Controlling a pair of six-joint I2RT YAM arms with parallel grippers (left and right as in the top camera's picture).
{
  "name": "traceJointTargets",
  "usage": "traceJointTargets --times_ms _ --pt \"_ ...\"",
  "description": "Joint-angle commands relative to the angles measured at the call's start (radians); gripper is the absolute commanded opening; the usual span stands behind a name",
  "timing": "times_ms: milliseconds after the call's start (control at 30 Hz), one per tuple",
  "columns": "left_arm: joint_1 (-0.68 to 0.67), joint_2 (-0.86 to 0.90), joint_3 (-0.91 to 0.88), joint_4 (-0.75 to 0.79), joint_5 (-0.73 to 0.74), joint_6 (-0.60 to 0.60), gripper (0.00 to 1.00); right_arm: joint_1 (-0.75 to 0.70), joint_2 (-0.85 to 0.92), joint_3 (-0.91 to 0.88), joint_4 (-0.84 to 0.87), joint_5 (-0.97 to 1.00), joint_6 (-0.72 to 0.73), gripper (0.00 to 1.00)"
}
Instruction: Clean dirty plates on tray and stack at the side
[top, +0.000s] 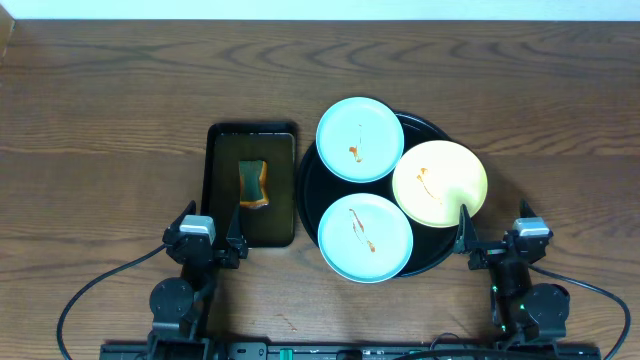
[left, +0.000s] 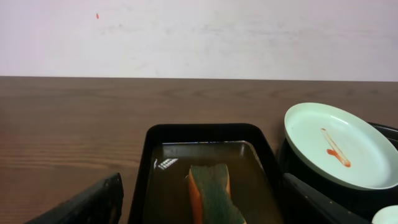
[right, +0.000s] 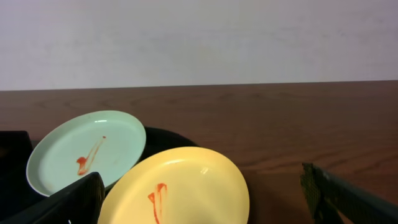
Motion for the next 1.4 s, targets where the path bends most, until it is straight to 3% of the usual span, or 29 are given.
traceJointTargets --times_ms 0,300,533,1033,1233,1367 --pt "0.004 0.003 -0.009 -0.043 0.021 0.017 0.8 -0.021 -0.001 -0.002 -0.001 0.01 -0.008 0.99" --pt "0.004 0.025 0.008 -0.056 0.022 -0.042 0.79 -0.021 0.048 0.067 -0.048 0.02 -0.008 0.99" --pt "0.004 0.177 0.124 -0.095 0.022 -0.12 0.8 -0.021 0.278 0.276 -0.18 0.02 -0.007 0.99" --pt "0.004 0.772 0.798 -0.761 0.033 -0.119 0.79 -0.021 0.864 0.829 -0.74 0.003 0.038 0.99" --pt "0.004 0.846 0.859 -0.895 0.033 -0.119 0.8 -0.021 0.882 0.86 -0.757 -0.149 0.038 0.99" --pt "0.004 0.874 0.859 -0.901 0.033 -0.119 0.79 -0.021 0.882 0.86 -0.756 -0.148 0.037 0.99"
